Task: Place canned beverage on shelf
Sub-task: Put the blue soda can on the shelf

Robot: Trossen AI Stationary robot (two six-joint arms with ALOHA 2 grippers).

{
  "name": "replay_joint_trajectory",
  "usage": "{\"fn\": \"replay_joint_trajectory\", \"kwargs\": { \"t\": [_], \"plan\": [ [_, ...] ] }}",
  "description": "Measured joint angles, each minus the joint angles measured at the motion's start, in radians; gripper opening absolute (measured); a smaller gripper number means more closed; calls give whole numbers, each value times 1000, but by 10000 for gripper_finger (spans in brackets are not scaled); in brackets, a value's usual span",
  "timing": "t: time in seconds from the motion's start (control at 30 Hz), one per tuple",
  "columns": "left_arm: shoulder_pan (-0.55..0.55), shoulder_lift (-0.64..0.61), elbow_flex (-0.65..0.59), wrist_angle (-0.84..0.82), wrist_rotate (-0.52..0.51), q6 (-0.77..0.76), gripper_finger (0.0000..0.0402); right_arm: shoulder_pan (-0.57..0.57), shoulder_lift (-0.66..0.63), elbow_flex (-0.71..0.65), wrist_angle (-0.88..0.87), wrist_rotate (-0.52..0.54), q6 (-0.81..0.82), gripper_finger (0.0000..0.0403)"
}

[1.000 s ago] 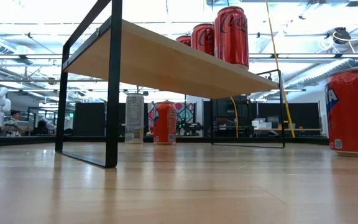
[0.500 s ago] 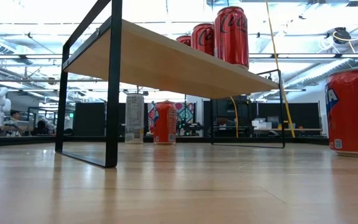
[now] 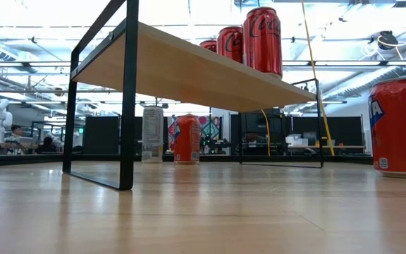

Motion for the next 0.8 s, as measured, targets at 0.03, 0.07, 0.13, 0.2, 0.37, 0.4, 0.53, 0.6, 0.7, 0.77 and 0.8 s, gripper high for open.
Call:
{"fn": "replay_joint_trajectory", "kwargs": {
  "t": [0.03, 0.07, 0.13, 0.2, 0.37, 0.4, 0.53, 0.6, 0.7, 0.77, 0.8],
  "plan": [
    [0, 0, 0, 0, 1, 0, 233, -5, 0, 0, -1, 1, 0, 330],
    [0, 0, 0, 0, -1, -2, 233, -7, 1, 0, -1, 1, 0, 324],
    [1, -2, 0, 0, -5, -3, 233, -8, 1, 0, -1, 0, 2, 312],
    [1, -2, 0, -1, -12, -3, 233, -10, 1, 0, 0, 0, 0, 299],
    [0, -2, 0, -2, -25, -8, 236, -10, 1, 0, -1, 2, -5, 269],
    [0, -2, 0, -2, -25, -10, 237, -10, 1, 0, -2, 4, -7, 263],
    [1, -2, 0, -1, -19, -12, 246, -10, 1, 0, -3, 5, -12, 240],
    [-1, -2, 0, -1, -18, -11, 252, -10, 0, 0, -3, 5, -18, 231],
    [-6, -2, 0, 0, -13, -11, 265, -10, -2, 0, -5, 3, -27, 223],
    [-13, -2, 0, 1, -4, -11, 274, -10, -3, 0, -7, 3, -27, 222],
    [-18, -2, 0, 2, -2, -12, 278, -9, -5, 0, -8, 1, -27, 222]
  ]
}}
